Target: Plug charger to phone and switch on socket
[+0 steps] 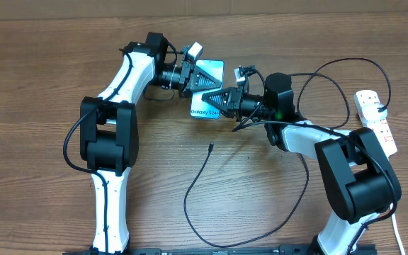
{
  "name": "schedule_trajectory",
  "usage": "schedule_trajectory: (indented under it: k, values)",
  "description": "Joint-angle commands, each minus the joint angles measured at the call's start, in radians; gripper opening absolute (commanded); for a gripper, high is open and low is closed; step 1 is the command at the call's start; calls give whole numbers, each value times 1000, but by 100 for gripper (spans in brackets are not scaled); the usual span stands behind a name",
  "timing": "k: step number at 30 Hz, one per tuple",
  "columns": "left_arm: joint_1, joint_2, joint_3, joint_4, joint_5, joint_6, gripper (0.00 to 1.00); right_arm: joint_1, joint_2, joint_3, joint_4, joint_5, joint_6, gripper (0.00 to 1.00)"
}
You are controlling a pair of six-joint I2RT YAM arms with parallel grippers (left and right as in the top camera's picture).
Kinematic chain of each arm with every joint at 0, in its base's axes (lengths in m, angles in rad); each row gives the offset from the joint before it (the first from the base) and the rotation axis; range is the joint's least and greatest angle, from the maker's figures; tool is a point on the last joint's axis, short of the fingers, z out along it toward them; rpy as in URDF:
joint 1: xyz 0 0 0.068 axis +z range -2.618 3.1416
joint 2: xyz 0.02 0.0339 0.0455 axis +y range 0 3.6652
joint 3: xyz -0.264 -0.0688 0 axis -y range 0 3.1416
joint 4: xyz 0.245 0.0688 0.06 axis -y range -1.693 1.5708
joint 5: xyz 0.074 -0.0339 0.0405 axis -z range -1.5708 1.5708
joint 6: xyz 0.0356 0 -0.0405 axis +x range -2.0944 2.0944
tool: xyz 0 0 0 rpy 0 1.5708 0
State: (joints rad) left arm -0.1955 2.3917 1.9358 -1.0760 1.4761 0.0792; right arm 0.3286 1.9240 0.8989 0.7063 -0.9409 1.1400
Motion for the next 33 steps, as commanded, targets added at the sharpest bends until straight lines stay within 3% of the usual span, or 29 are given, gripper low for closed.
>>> schedule_trajectory:
  k: [1, 3, 5, 9, 14, 17, 23, 26, 30, 33]
  values:
    - [-37, -58, 24, 37, 105, -29, 4, 55, 15, -11, -38, -79, 31, 4]
    - [-37, -58, 24, 41, 105, -35, 4, 55, 15, -11, -38, -80, 31, 4]
    - [-37, -58, 24, 41, 105, -35, 4, 55, 15, -11, -37, -92, 16, 26]
    - [-25, -58, 24, 41, 101, -35, 4, 49, 3, -11, -34, -129, 12, 48]
    - [20, -58, 24, 15, 37, -35, 4, 8, -104, 1, -45, -142, 12, 59]
    - [57, -58, 24, -33, -33, -35, 4, -24, -179, 15, -167, -145, -2, 61]
    - [130, -58, 24, -198, -194, -35, 4, -43, -311, 24, -613, -22, -228, 61]
    - [160, -58, 24, -294, -248, -22, 4, -40, -350, 79, -954, 150, -385, 61]
    - [197, -58, 24, -431, -252, 92, 4, -19, -355, 260, -1445, 463, -568, 63]
    - [219, -58, 24, -559, -231, 242, 4, 3, -355, 404, -1698, 661, -619, 65]
